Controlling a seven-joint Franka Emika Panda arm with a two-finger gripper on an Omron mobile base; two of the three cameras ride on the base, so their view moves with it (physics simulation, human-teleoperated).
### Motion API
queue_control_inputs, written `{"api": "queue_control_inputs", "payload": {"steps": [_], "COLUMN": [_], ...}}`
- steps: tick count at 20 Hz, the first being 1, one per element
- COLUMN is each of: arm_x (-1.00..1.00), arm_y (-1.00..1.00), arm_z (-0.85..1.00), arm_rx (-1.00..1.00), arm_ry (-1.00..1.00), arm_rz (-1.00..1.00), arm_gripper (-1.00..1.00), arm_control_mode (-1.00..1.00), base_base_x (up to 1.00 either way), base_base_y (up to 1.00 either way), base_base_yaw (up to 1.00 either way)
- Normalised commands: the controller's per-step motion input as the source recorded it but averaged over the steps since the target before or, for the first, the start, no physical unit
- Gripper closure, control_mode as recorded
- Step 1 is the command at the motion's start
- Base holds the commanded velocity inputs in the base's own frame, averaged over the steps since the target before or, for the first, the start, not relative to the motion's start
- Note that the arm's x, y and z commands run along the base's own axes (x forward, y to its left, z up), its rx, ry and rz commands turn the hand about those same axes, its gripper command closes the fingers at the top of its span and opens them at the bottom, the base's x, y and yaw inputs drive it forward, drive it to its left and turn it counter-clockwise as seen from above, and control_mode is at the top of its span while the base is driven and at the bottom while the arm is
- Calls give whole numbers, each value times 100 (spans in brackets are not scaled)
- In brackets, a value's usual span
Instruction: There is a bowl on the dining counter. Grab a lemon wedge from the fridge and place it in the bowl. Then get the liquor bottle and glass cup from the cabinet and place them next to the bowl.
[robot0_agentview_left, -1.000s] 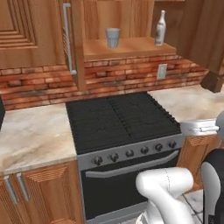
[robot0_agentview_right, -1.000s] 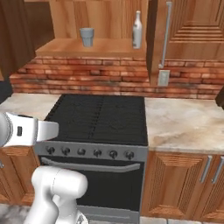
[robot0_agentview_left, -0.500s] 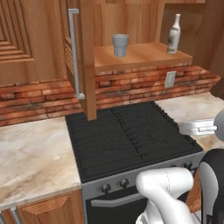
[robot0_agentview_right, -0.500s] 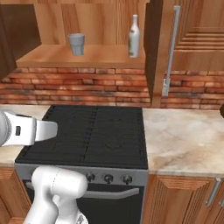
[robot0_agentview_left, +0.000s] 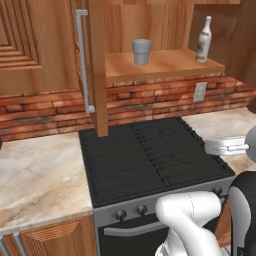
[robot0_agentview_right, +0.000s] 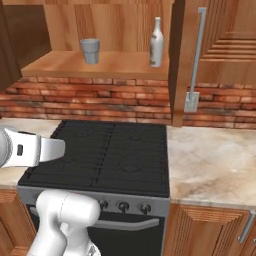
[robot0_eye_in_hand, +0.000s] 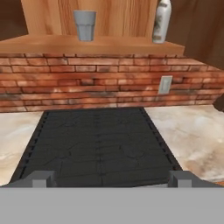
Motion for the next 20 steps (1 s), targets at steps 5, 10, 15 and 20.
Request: {"api": "queue_control_inputs", "payload": {"steps": [5, 10, 15, 20], "arm_x": [0, 41, 21, 12], "arm_y": [0, -20, -28, -18], "arm_z": [0, 14, 52, 66], "arm_rx": [0, 0, -6, -9], "arm_ry": [0, -3, -17, -24], "arm_rz": [0, -8, -15, -10], "arm_gripper": [-100, -100, -100, -100], "arm_control_mode": [100, -100, -100, -100], "base_base_x": [72, 0, 0, 0], "base_base_y": [-12, 0, 0, 0], "base_base_yaw": [7, 0, 0, 0]}}
